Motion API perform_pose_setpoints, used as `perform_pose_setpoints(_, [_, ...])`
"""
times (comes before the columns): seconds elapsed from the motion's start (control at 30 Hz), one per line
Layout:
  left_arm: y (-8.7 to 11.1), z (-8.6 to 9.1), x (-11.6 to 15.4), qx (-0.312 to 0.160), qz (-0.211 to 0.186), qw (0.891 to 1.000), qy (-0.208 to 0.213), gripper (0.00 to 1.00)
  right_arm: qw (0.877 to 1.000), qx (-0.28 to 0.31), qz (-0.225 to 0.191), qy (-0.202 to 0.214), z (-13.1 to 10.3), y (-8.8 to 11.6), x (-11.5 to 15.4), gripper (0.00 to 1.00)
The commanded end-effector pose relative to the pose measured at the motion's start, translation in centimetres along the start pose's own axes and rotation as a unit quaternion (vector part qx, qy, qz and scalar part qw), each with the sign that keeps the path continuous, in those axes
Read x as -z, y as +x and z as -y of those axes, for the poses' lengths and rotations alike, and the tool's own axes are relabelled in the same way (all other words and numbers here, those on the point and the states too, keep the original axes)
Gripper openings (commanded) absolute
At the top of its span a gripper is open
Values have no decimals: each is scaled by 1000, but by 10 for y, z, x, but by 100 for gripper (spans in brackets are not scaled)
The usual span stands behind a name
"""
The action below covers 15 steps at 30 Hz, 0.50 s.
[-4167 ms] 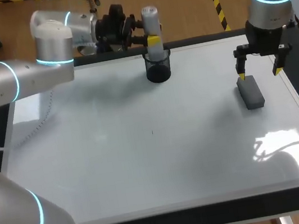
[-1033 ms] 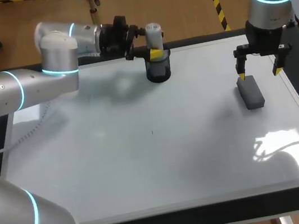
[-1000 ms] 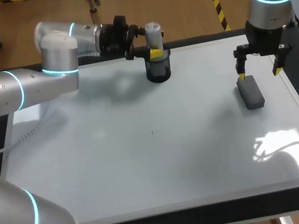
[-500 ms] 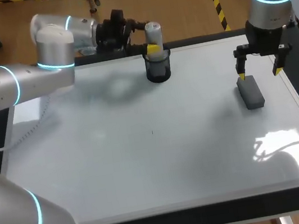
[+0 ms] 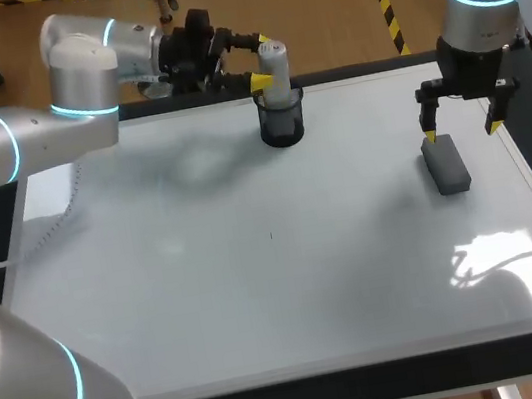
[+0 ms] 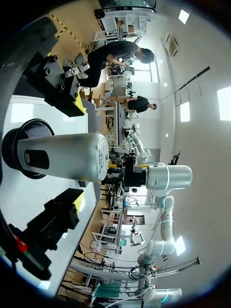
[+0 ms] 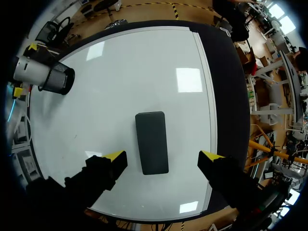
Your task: Pick up the inspection probe, press it on each red-marked spot on the whiteboard one by one, put down the probe, pick up the eraser, and wipe off all the red marks.
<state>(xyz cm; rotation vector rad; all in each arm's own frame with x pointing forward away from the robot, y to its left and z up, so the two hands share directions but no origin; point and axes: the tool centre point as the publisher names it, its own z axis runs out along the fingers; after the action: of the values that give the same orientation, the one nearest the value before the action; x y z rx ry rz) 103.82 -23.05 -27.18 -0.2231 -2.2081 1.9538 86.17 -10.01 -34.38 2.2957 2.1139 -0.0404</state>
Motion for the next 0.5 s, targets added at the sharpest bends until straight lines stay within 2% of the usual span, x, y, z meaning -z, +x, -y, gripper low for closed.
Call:
perform_pose_setpoints(0.03, [4, 3, 5, -1, 4, 1000, -1, 100, 1000, 1, 0, 0, 0, -1, 1, 100])
perform_pose_setpoints(0.5, [10, 4, 25, -4, 16, 1000, 0, 100, 1000, 1, 0, 0, 0, -1, 1, 100])
